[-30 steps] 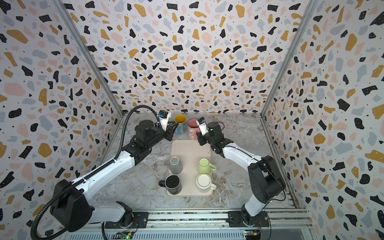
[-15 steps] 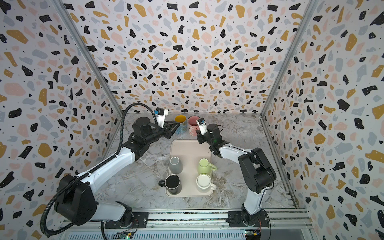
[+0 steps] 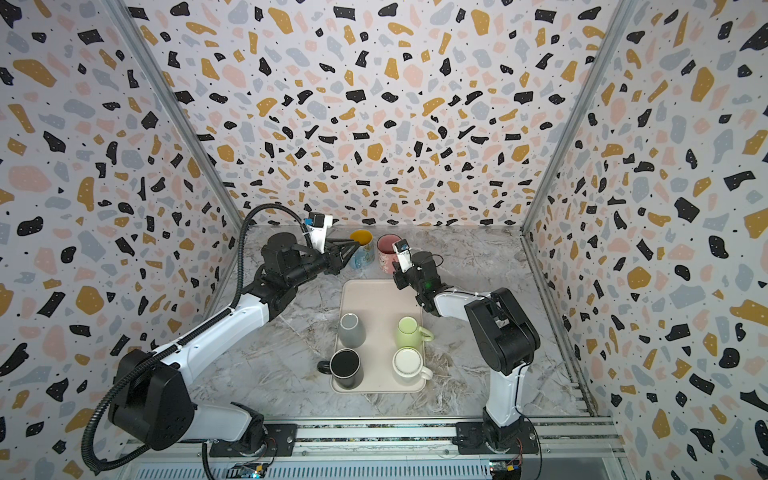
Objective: Turn the mug right side up
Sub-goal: 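Carry the upright pink mug with the right gripper beyond the tray beside the blue mug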
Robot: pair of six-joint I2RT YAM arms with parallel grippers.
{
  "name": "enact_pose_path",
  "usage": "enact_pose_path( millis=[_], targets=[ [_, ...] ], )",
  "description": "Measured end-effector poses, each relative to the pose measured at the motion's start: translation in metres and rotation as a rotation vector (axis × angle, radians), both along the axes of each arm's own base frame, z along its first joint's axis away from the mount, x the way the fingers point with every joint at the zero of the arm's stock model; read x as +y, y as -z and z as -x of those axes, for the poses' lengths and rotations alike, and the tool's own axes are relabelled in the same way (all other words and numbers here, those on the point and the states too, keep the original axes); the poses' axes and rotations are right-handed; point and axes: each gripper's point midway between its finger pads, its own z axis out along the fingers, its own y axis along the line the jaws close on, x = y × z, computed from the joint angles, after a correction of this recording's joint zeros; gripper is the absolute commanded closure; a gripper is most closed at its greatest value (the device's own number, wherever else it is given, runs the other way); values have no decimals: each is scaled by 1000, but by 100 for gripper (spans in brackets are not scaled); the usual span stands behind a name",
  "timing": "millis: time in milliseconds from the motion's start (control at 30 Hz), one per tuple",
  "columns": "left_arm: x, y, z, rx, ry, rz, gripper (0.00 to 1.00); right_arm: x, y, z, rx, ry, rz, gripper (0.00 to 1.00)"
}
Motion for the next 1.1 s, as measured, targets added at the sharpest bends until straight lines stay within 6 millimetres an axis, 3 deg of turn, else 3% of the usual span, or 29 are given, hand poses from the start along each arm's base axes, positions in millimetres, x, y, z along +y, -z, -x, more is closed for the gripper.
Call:
enact_pose_path(
  millis=[333,600,1000,1100],
  targets=[
    [0,-2,0,-5,4,7,70,-1,30,-7,26,17,33,100],
    [0,-2,0,-6,6,8,70,-1,23,-14,3,28,27,100],
    [1,-2,-1,-5,4,8,70,1,30,-19,8,32,29,100],
    [1,-2,-1,-5,6,8,70,1,30,-20,9,34,27,91]
  ],
)
